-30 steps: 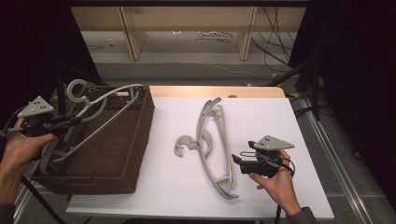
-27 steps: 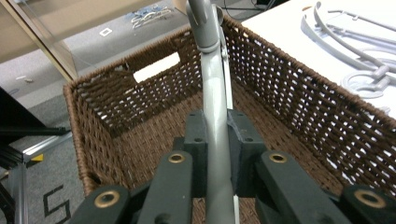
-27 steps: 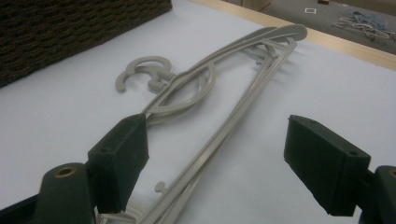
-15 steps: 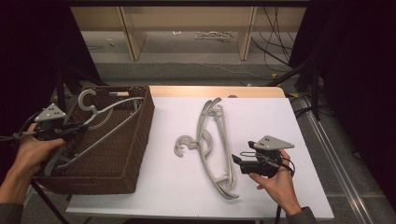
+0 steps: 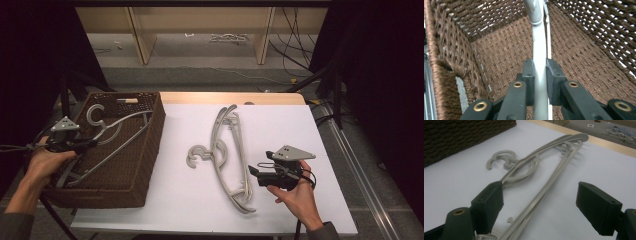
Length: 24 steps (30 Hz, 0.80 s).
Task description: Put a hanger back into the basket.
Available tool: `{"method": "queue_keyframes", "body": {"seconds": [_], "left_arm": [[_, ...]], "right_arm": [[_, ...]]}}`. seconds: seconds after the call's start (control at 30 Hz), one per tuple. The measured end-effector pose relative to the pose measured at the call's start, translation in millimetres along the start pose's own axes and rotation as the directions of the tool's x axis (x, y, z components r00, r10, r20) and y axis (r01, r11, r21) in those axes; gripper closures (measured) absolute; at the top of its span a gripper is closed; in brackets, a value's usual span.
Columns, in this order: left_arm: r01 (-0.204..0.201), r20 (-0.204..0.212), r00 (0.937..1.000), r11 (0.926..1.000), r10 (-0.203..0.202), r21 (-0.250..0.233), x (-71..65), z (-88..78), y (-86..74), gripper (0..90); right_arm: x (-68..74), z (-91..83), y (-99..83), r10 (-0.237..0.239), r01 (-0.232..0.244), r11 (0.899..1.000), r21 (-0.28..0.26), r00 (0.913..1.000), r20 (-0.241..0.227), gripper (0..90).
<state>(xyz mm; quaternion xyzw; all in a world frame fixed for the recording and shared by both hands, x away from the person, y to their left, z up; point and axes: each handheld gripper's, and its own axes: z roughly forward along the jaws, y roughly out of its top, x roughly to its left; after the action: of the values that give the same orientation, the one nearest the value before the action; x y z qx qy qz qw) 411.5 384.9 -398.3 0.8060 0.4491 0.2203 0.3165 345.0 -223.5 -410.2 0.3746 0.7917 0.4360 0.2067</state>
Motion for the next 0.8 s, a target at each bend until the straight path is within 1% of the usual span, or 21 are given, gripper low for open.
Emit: {"method": "queue_keyframes", "body": {"seconds": [0.03,0.07,0.1,0.13,0.17,0.2,0.23,0.3,0.33,0.37,0.43,0.53,0.6,0.63,0.67,0.7,0.73,0.77,0.8], "left_arm": [[0.000,0.000,1.0000,1.0000,0.000,0.000,0.0,0.0,0.0,78.7],[-0.010,0.001,0.9999,0.9996,0.010,0.027,2.5,-0.1,-0.3,78.3],[0.001,-0.001,1.0000,0.9995,-0.001,0.033,3.6,1.2,-0.6,78.1],[0.011,-0.014,0.9998,0.9994,-0.011,0.032,3.8,1.8,-0.8,77.4],[0.011,-0.014,0.9998,0.9994,-0.011,0.032,3.8,1.8,-0.8,77.0],[0.021,-0.007,0.9998,0.9985,-0.021,0.050,6.9,3.5,-1.5,76.7],[0.036,-0.012,0.9993,0.9981,-0.035,0.050,6.9,5.0,-2.4,76.6],[0.037,-0.015,0.9992,0.9969,-0.036,0.069,8.1,6.9,-4.1,75.8],[0.052,-0.026,0.9984,0.9968,-0.050,0.061,7.3,8.4,-5.4,75.4],[0.052,-0.026,0.9984,0.9968,-0.050,0.061,7.3,8.4,-5.4,75.3],[0.058,-0.047,0.9974,0.9959,-0.055,0.070,10.1,9.5,-9.0,75.2],[0.082,-0.056,0.9953,0.9945,-0.079,0.064,13.5,9.0,-11.8,75.3],[0.081,-0.063,0.9950,0.9943,-0.077,0.069,15.0,7.1,-12.6,74.8],[0.096,-0.072,0.9932,0.9930,-0.091,0.068,16.3,5.4,-12.8,73.7],[0.114,-0.086,0.9903,0.9920,-0.109,0.055,17.3,4.0,-13.1,71.0],[0.123,-0.090,0.9889,0.9913,-0.118,0.047,18.1,2.1,-13.2,68.3],[0.126,-0.097,0.9879,0.9909,-0.121,0.048,18.0,-0.5,-12.8,68.1],[0.139,-0.099,0.9857,0.9899,-0.136,0.025,17.1,-1.6,-12.7,66.3],[0.139,-0.099,0.9857,0.9899,-0.136,0.025,17.1,-1.6,-12.7,64.5]], "right_arm": [[0.0,0.0,0.0,0.000,0.000,1.000,0.000,1.0000,0.000,23.0],[-0.2,-0.3,-0.1,-0.001,0.001,1.000,-0.002,1.0000,0.000,23.0],[-0.3,-0.3,-0.1,0.000,0.000,1.000,-0.001,1.0000,0.001,23.0],[-0.7,-0.1,-0.1,0.001,-0.001,1.000,-0.001,1.0000,0.003,23.0],[-0.8,0.0,-0.1,0.001,-0.001,1.000,0.000,1.0000,0.004,23.0],[-0.7,0.1,-0.1,0.001,-0.001,1.000,0.000,1.0000,0.003,23.0],[-0.2,-0.3,0.0,0.006,-0.006,1.000,0.003,1.0000,0.001,23.0],[0.0,-0.1,-0.5,-0.001,0.001,1.000,0.005,1.0000,0.001,23.0],[0.1,0.0,-0.6,-0.001,0.001,1.000,0.007,1.0000,0.000,23.0],[0.2,0.2,-0.8,0.000,0.000,1.000,0.008,1.0000,0.002,23.0],[0.2,0.5,-1.4,-0.001,0.001,1.000,0.011,1.0000,-0.002,23.0],[0.1,0.8,-1.2,0.000,0.000,1.000,0.007,1.0000,-0.004,23.0],[0.5,0.9,-1.5,0.002,-0.002,1.000,0.010,1.0000,-0.005,23.1],[0.6,1.0,-1.6,0.003,-0.003,1.000,0.008,1.0000,-0.003,23.1],[0.3,1.1,-1.6,0.001,-0.001,1.000,0.011,1.0000,-0.004,23.1],[0.5,1.1,-1.3,0.007,-0.007,1.000,0.012,1.0000,-0.005,23.1],[0.8,1.1,-1.3,0.007,-0.007,1.000,0.010,1.0000,-0.003,23.1],[0.9,1.4,-1.5,0.000,0.000,1.000,0.008,1.0000,-0.001,23.1],[1.1,0.5,-1.4,-0.002,0.002,1.000,0.020,1.0000,0.004,23.1]]}}
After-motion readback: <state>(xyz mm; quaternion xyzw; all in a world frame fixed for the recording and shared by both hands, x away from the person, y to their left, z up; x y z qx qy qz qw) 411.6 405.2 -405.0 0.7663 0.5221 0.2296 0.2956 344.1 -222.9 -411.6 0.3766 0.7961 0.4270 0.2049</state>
